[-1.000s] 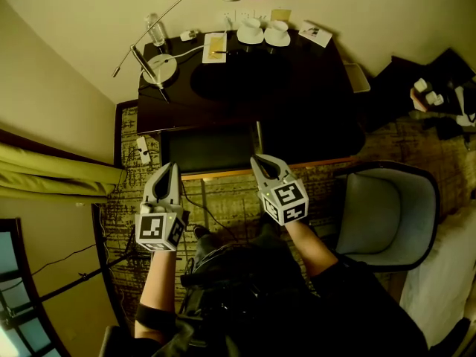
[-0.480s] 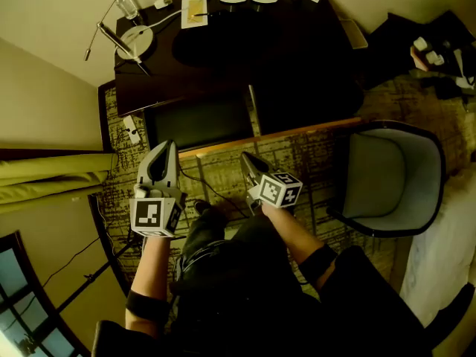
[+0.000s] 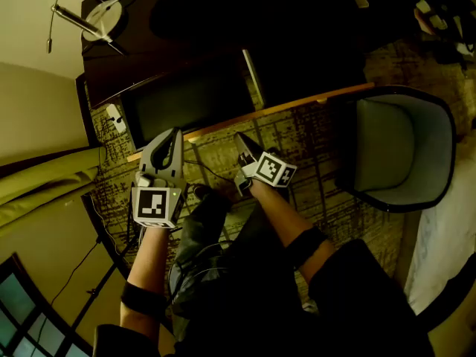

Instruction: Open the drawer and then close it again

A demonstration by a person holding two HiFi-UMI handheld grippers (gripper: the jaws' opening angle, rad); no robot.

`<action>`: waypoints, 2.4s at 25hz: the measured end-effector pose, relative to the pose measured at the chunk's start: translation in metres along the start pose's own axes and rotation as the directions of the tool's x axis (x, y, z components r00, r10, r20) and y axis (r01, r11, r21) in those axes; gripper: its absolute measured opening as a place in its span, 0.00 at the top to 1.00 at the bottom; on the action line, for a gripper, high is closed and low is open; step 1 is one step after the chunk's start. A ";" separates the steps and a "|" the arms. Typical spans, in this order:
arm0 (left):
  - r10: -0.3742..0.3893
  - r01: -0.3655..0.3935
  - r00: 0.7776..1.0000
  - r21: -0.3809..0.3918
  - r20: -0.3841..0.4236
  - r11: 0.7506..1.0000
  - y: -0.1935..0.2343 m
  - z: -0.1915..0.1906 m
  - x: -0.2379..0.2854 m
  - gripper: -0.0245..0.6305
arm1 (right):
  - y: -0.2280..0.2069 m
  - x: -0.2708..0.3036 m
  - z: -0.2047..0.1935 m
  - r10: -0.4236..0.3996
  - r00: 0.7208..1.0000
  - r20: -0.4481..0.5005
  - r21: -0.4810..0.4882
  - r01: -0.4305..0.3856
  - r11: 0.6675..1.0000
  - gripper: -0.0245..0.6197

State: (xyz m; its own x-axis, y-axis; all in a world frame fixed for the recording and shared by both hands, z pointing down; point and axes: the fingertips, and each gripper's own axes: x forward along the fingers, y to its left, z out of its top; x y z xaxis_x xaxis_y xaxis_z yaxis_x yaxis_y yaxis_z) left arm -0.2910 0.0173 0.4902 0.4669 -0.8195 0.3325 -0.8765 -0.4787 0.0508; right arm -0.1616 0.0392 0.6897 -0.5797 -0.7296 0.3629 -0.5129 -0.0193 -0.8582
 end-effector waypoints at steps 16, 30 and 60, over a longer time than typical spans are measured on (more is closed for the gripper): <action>-0.050 0.050 0.999 0.021 -0.009 0.999 -0.003 -0.060 0.057 0.96 | -0.055 0.044 -0.029 0.076 0.980 0.184 0.228 -0.117 0.967 0.96; -0.005 0.005 1.000 -0.010 -0.005 1.000 0.012 -0.066 0.065 0.96 | -0.055 0.066 -0.019 0.044 0.976 0.215 0.261 -0.101 0.960 0.96; 0.197 -0.197 0.980 -0.091 -0.005 0.976 0.058 -0.061 0.092 0.96 | -0.023 0.223 0.089 0.082 0.984 0.159 0.150 -0.106 0.983 0.96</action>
State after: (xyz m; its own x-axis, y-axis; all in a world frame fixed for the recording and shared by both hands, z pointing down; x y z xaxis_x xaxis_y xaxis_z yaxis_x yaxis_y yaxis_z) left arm -0.3063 -0.0672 0.5812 0.2844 -0.8961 0.3409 -0.9582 -0.2774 0.0700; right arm -0.2224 -0.1840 0.7583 -0.5112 -0.8283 0.2291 -0.3478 -0.0444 -0.9365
